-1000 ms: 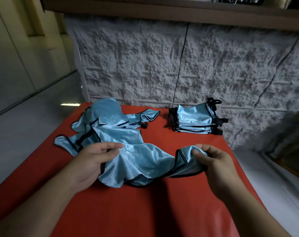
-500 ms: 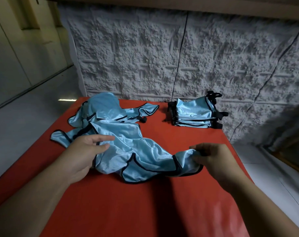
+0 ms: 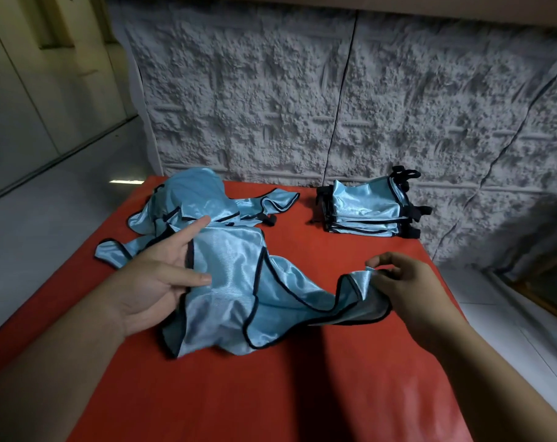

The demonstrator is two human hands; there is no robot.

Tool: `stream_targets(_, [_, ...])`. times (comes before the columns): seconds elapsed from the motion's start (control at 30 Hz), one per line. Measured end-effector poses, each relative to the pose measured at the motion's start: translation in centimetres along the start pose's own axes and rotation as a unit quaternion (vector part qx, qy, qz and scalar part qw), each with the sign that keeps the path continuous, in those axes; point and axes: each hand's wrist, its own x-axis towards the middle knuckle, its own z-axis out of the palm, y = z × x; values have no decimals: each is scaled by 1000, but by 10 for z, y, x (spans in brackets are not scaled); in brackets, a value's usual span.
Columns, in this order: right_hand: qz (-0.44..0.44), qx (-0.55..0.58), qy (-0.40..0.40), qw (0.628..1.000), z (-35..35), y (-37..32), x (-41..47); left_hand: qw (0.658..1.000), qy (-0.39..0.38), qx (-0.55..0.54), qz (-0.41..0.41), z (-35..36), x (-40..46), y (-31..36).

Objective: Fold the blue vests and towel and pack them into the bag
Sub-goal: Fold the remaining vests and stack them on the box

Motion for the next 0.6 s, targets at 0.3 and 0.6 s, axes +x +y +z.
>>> stream_targets(0.3, [44,104,-35,993,3,-4,-1,968,88,225,-73,-11,18,-26])
stream_targets(0.6, [6,-67,-84,994,3,-4,1,890,67,451,-28,-9,21,-30])
